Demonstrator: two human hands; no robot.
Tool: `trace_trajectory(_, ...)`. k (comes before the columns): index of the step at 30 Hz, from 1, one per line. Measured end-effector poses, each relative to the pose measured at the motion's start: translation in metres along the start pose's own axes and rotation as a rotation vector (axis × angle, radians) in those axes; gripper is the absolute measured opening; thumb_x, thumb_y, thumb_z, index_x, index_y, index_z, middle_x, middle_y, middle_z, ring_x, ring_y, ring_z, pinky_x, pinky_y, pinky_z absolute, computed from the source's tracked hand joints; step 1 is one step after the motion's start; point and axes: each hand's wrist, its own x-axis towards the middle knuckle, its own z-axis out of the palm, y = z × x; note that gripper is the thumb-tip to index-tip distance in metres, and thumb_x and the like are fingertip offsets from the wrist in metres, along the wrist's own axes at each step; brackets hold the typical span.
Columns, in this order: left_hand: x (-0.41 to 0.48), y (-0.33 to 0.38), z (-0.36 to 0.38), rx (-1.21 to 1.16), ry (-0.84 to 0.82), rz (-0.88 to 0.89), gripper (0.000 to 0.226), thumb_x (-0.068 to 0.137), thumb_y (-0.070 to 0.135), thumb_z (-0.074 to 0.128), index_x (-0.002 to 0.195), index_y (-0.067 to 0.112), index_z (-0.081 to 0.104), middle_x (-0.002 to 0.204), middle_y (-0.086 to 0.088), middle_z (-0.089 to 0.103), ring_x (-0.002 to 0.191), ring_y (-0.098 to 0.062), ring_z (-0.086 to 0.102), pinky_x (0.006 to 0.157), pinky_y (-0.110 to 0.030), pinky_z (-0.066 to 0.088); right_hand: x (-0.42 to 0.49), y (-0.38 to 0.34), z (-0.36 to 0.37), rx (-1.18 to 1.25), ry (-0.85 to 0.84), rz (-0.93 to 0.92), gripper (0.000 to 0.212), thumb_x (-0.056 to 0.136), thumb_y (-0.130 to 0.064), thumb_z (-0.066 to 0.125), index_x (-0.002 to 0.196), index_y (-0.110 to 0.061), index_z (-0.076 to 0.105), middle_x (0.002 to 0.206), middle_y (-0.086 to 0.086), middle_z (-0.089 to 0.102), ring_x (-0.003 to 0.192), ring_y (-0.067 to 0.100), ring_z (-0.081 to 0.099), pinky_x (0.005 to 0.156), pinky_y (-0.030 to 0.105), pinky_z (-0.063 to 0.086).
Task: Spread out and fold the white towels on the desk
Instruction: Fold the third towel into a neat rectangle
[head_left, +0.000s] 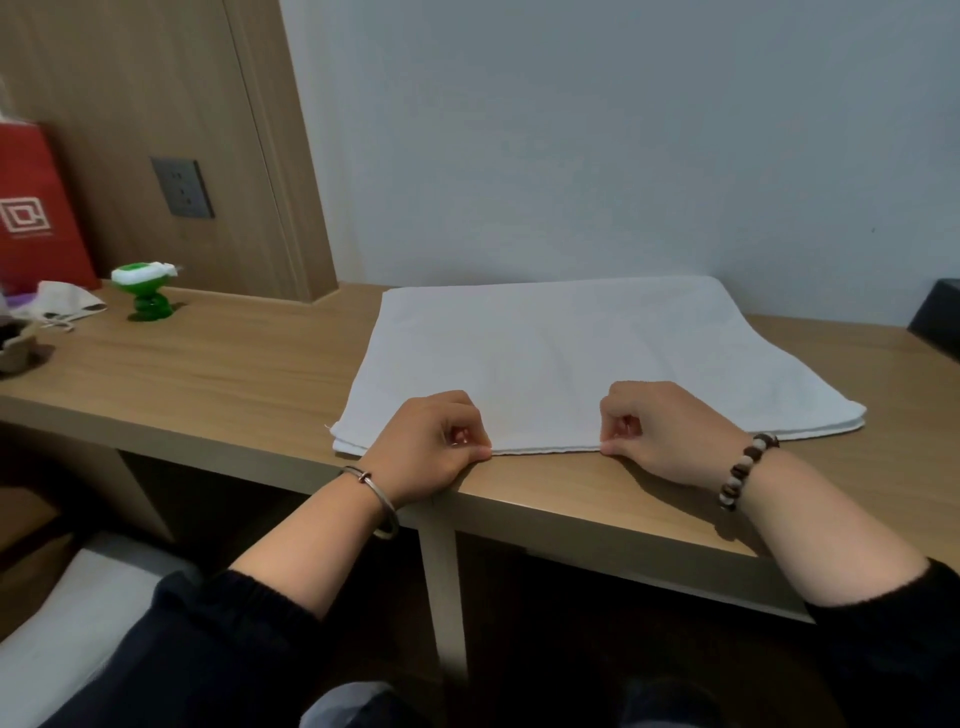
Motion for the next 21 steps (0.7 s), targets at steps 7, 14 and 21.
trace_trajectory(7, -0.005, 0.006, -0.003, -0.007, 0.029, -0.019, 0.004, 0.077, 0.015, 0.076, 0.079, 0.012, 0.076, 0.085, 0.006, 0.066, 0.074, -0.004, 0.056, 0.067, -0.008, 0.040, 0.069, -0.042, 0.000, 0.163, 0.070, 0.117, 0.028, 0.098, -0.023, 0.042, 0.117, -0.016, 0.062, 0.127, 0.004, 0.056, 0.111, 0.019, 0.052, 0.088, 0.027, 0.038)
trace_trajectory(14, -0.029, -0.002, -0.032, -0.007, -0.025, -0.024, 0.016, 0.082, 0.009, 0.068, 0.095, 0.014, 0.076, 0.106, 0.009, 0.069, 0.096, 0.003, 0.059, 0.086, -0.004, 0.040, 0.088, -0.055, 0.065, -0.153, -0.095, 0.210, 0.052, 0.099, -0.037, 0.014, 0.150, -0.025, 0.012, 0.160, -0.001, 0.006, 0.146, 0.020, 0.005, 0.115, 0.052, 0.004)
trace_trajectory(21, -0.038, -0.039, -0.078, 0.220, -0.113, -0.200, 0.023, 0.081, 0.021, 0.071, 0.104, 0.018, 0.072, 0.111, 0.007, 0.065, 0.103, -0.006, 0.055, 0.092, -0.020, 0.042, 0.089, -0.055, 0.068, -0.153, -0.083, 0.208, 0.053, 0.099, -0.037, 0.011, 0.151, -0.026, 0.011, 0.160, -0.002, 0.003, 0.147, 0.019, 0.003, 0.116, 0.050, 0.003)
